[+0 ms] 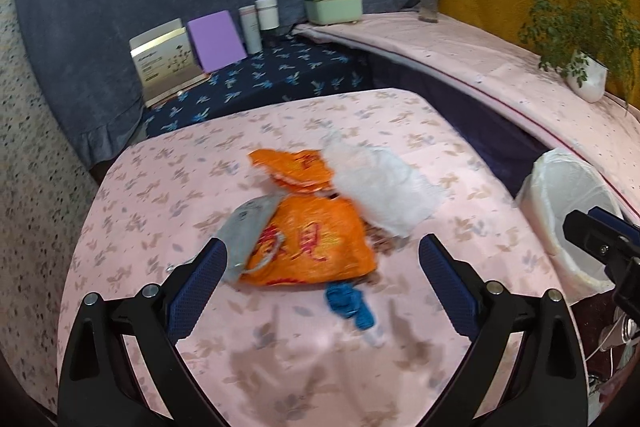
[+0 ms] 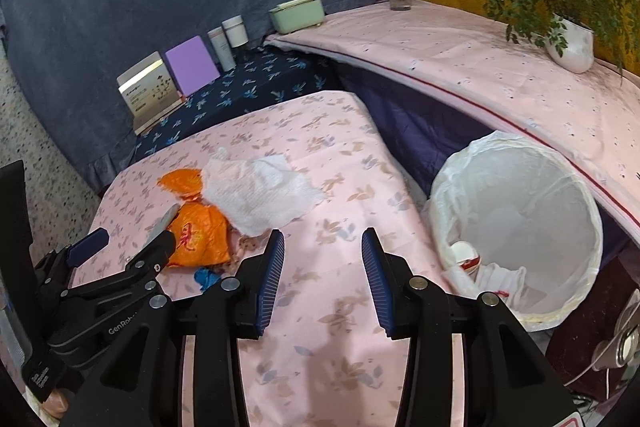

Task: Collect trash
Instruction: 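Move both grippers back over the table toward the orange bag, then lower the right gripper onto the blue item and close on it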

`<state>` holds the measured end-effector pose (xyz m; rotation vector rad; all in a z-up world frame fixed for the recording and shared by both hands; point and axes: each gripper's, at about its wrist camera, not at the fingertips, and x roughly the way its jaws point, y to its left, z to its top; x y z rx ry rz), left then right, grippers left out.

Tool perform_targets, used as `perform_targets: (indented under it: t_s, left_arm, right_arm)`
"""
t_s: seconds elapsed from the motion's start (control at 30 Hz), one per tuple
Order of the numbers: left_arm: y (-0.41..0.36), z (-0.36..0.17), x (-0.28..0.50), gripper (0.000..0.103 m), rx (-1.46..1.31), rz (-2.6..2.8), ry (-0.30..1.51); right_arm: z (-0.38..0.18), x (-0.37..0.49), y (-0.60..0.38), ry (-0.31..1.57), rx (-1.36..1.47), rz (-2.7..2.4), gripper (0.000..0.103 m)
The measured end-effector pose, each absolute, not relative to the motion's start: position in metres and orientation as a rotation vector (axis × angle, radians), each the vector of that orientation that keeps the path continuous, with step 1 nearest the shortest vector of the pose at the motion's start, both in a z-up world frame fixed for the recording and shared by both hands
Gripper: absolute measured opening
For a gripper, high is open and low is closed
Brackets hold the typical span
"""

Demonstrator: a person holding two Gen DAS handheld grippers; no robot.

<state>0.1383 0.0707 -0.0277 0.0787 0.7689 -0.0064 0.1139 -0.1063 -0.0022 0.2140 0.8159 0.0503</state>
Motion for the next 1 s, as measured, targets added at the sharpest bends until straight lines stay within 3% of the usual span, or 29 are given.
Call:
perform_targets:
  t_s: [1.0]
  left_arm:
    - [0.178, -0.08, 0.149, 0.092, -0.024, 0.106, 0.888]
  right_arm:
    - [-0.083, 0.152, 0.005, 1.033, 0.164, 0.237, 0.041]
